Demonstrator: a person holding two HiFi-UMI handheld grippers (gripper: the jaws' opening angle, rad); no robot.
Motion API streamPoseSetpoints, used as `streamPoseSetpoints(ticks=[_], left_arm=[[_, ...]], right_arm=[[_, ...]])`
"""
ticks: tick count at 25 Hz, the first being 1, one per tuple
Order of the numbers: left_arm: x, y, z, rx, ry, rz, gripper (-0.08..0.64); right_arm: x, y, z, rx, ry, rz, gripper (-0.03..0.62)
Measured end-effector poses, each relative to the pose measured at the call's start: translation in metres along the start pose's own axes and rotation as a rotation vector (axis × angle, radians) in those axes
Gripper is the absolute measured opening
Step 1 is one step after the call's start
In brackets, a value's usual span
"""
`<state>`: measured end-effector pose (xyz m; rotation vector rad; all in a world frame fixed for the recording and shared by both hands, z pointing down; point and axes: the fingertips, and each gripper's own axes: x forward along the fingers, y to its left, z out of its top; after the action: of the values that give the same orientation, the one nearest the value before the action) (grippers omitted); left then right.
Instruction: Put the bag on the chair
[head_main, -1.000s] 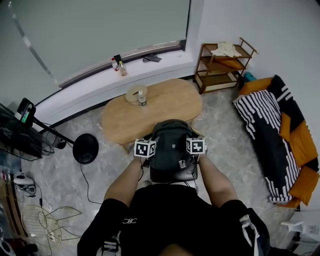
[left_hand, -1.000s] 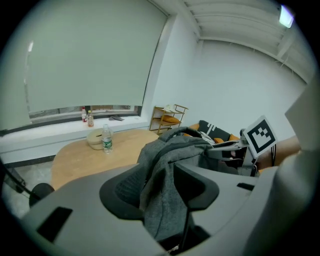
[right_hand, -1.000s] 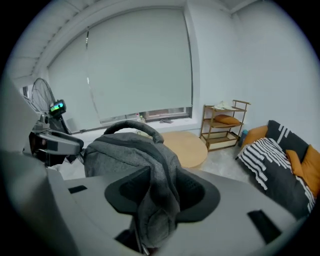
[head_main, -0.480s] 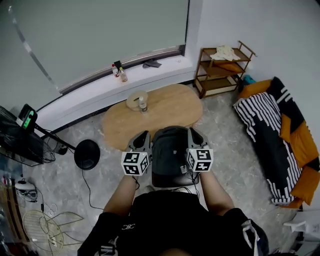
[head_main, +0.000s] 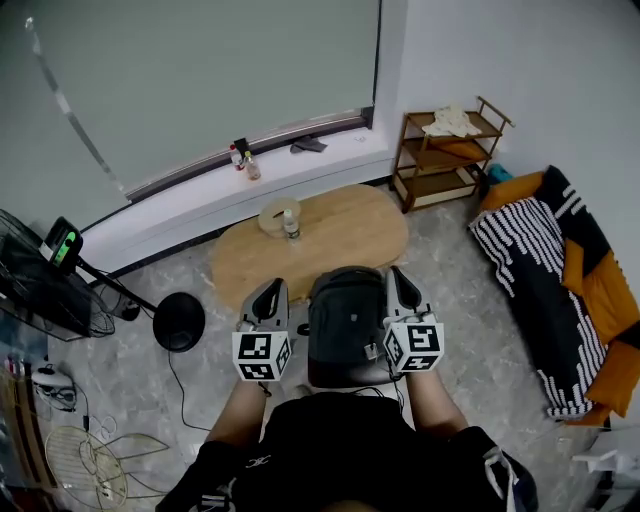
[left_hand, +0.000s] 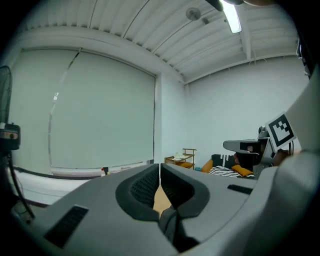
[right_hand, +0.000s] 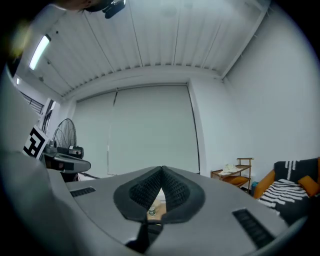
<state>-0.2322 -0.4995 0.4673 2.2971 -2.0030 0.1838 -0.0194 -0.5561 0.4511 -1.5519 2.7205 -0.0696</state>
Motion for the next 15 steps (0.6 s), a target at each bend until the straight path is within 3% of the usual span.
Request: streamPoseSetpoints(ticks=[6,15], left_arm=[[-0.001,0.005,-0.003,-0.019,0.013,0.012,0.027],[-0.004,0.014,-0.006,-0.026,0.019,0.035,0.026]], right_arm=[[0.004,-0.002,-0.01,0.07,0.034,0.013,0.012],[0.002,-0.006,-0.017,0.069,0.05,-0.009,0.013]])
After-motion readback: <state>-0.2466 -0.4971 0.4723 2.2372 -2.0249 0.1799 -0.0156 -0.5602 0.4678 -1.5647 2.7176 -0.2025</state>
